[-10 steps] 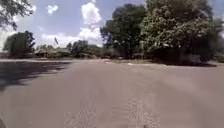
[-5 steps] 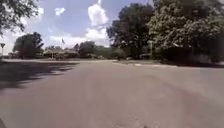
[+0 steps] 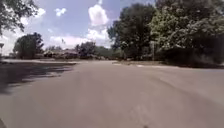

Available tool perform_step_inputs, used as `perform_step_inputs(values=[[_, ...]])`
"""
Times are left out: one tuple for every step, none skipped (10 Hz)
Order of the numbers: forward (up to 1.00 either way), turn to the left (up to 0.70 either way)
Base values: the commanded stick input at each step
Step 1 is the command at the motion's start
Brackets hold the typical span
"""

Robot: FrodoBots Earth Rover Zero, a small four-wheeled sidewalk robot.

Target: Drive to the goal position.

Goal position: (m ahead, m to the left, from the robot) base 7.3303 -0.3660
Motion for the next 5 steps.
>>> perform_step_inputs(values=[[0.85,0.0],[0.85,0.0],[0.85,0.0],[0.85,0.0],[0.85,0.0]])
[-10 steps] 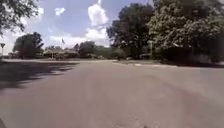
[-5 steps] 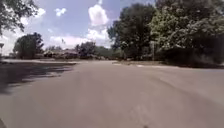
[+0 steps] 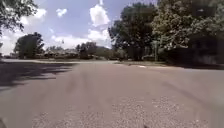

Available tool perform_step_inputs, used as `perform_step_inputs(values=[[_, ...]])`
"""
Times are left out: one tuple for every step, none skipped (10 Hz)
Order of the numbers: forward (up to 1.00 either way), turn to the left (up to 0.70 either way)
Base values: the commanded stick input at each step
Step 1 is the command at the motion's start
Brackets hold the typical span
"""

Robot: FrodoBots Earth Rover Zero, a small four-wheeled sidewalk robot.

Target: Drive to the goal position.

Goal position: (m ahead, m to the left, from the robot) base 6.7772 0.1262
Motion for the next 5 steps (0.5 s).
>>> perform_step_inputs(values=[[0.85,0.0],[0.85,0.0],[0.85,0.0],[0.85,0.0],[0.85,0.0]])
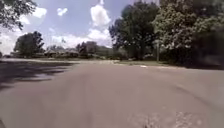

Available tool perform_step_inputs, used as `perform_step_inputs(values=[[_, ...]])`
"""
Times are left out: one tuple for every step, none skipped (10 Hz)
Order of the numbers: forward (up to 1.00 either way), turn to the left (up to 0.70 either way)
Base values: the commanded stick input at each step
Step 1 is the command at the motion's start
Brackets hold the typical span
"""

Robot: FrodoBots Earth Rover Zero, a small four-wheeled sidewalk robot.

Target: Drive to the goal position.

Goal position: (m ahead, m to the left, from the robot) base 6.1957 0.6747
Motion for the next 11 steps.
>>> perform_step_inputs(values=[[0.85,0.0],[0.85,0.0],[0.85,0.0],[0.85,0.0],[0.85,0.0],[0.85,0.0],[0.85,0.0],[0.85,0.0],[0.85,0.0],[0.85,0.0],[0.85,0.0]])
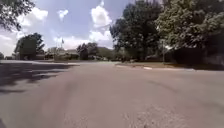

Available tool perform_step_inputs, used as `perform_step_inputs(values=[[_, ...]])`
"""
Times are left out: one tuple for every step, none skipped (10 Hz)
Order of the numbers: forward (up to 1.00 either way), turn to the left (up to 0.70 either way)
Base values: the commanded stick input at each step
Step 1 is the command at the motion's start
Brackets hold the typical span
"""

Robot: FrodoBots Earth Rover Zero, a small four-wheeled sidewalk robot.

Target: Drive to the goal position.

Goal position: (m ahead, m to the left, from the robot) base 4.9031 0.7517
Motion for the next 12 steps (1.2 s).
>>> perform_step_inputs(values=[[0.85,0.0],[0.85,0.0],[0.85,0.0],[0.85,0.0],[0.85,0.0],[0.85,0.0],[0.85,0.0],[0.85,0.0],[0.85,0.0],[0.85,0.0],[0.85,0.0],[0.85,0.0]])
